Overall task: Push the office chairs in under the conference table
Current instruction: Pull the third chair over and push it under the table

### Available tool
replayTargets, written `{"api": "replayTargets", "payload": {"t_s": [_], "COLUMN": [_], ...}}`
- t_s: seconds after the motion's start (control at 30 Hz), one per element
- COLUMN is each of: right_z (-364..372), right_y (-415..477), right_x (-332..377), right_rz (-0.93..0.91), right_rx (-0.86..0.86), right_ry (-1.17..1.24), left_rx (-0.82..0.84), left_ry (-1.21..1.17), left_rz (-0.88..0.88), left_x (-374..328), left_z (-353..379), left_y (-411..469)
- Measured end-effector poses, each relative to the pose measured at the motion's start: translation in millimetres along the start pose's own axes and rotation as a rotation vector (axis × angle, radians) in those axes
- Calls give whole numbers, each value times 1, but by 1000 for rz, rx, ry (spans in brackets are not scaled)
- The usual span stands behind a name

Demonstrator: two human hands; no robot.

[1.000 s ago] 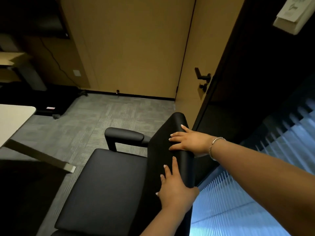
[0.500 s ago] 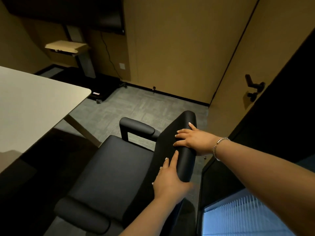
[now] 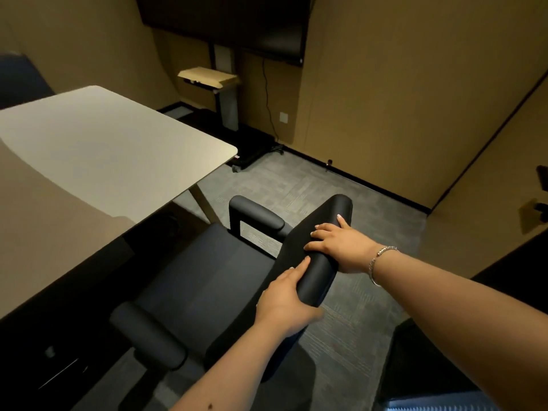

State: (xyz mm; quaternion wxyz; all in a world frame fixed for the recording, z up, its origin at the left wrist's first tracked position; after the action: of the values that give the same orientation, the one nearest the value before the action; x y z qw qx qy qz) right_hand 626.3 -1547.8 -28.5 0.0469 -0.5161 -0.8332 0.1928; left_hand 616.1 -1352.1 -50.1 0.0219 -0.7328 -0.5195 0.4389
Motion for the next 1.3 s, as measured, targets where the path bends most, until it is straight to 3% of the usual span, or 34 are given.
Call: {"api": "replayTargets", "payload": {"t_s": [0.83,1.13,1.3], "right_z": [-96,-114,-124], "right_y": [222,278,303], "right_x": [129,150,156], "right_rz": [-62,-75,-131], "right_rx": [-132,-226,-229], "right_ry": [-28,-56,-62], "left_rx": [-87,-770,-917], "left_ry": [233,523,554], "left_rz": [-115,-277,-252], "left_x": [188,240,271], "left_z": [-206,-210,-228], "left_y": [2,-17,-12]}}
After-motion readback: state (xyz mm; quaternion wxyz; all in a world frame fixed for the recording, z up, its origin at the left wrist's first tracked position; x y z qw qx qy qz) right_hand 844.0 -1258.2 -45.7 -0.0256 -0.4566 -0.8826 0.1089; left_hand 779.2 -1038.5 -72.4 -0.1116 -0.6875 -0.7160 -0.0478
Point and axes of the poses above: each hand's wrist, its own y-axis towards the middle knuckle, its own z-axis out of the palm, x = y × z, the point moved 2 cm from there along y, towards the middle knuckle, and after that the axes turned 15 degrees about -z, right-handed, at the moved point
